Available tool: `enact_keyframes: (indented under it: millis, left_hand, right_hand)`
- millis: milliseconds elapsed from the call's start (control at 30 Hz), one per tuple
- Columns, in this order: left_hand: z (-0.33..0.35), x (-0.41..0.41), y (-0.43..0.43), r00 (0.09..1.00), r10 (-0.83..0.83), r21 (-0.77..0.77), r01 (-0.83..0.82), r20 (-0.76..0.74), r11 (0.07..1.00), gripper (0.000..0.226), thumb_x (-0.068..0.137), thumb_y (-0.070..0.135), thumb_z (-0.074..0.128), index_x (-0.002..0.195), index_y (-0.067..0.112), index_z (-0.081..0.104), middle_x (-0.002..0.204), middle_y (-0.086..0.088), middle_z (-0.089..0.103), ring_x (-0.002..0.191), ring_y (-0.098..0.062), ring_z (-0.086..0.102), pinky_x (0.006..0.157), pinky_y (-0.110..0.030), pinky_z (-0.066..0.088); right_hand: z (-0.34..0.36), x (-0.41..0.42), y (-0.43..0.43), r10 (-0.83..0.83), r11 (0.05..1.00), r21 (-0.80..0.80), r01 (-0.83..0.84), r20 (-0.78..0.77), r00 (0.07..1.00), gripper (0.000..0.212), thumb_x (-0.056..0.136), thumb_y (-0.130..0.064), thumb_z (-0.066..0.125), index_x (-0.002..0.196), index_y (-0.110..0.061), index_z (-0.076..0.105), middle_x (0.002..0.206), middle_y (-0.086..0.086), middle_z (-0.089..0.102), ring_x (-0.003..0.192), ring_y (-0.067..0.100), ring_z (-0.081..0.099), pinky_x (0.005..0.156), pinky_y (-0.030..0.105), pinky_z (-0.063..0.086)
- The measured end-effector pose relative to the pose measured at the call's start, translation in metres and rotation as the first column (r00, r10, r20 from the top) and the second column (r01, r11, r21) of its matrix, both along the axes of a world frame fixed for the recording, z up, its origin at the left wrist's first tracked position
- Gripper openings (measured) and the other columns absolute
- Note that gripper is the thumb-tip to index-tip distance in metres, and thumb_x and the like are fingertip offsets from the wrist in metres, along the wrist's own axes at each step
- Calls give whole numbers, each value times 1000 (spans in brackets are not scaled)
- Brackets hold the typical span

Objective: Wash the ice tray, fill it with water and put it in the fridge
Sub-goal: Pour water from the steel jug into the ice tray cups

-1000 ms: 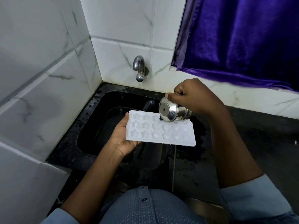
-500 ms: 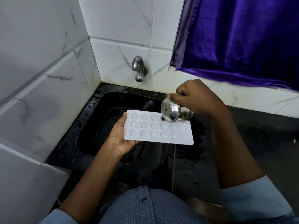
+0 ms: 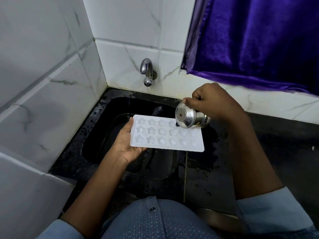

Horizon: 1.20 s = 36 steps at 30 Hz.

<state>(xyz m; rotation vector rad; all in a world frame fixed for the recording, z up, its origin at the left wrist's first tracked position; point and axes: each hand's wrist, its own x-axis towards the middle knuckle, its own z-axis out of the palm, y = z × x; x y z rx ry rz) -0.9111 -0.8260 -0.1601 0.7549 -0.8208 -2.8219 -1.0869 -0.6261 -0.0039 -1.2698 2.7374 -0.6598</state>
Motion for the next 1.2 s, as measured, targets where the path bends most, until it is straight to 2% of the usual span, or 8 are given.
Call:
enact_keyframes:
  millis: [133, 367, 600, 767, 867, 1200]
  left_hand:
    - [-1, -1, -1, 1000, -7, -15, 8, 15, 1000, 63, 107, 59, 45, 136, 9, 69, 136, -20, 71, 118, -39, 73, 82, -54, 64]
    - [-1, 0, -3, 1000, -3, -13, 3, 19, 1000, 61, 105, 58, 48, 117, 9, 82, 135, -20, 71, 117, -39, 74, 81, -54, 64]
    - [-3, -1, -3, 1000, 7, -22, -7, 30, 1000, 61, 106, 58, 48, 134, 9, 70, 136, -21, 71, 118, -39, 73, 83, -53, 64]
    - [0, -2, -3, 999, 6, -28, -5, 42, 1000, 61, 106, 59, 47, 136, 10, 69, 136, -20, 71, 116, -38, 74, 79, -52, 65]
    - [1, -3, -4, 999, 11, -9, -11, 38, 1000, 61, 106, 58, 47, 138, 10, 67, 137, -20, 71, 118, -39, 73, 85, -55, 64]
    - [-2, -6, -3, 999, 13, -7, -12, 47, 1000, 63, 107, 58, 45, 142, 10, 65, 137, -20, 71, 119, -39, 73, 88, -56, 64]
  right_hand:
    - [2, 0, 2, -6, 1000, -6, 6, -3, 1000, 60, 95, -41, 70, 53, -10, 42, 48, 3, 36, 48, 16, 31, 50, 31, 24]
    - [4, 1, 6, -5, 1000, -2, 5, -1, 1000, 58, 96, -40, 69, 58, -2, 47, 51, 8, 40, 50, 18, 34, 53, 32, 27]
    - [3, -2, 9, -14, 1000, -11, 14, 0, 1000, 58, 96, -39, 70, 59, 0, 48, 52, 9, 39, 51, 18, 33, 53, 32, 26]
    - [1, -6, 13, -20, 1000, -3, 20, 7, 1000, 57, 96, -38, 70, 60, 1, 50, 53, 13, 41, 51, 18, 35, 55, 33, 27]
    - [1, -10, 18, -42, 999, -1, 42, -2, 999, 55, 95, -39, 70, 60, -1, 52, 58, 21, 51, 51, 18, 39, 55, 34, 29]
    - [1, -21, 32, -89, 996, -16, 89, -7, 996, 56, 96, -43, 71, 52, -13, 54, 47, 1, 47, 43, 9, 42, 51, 29, 28]
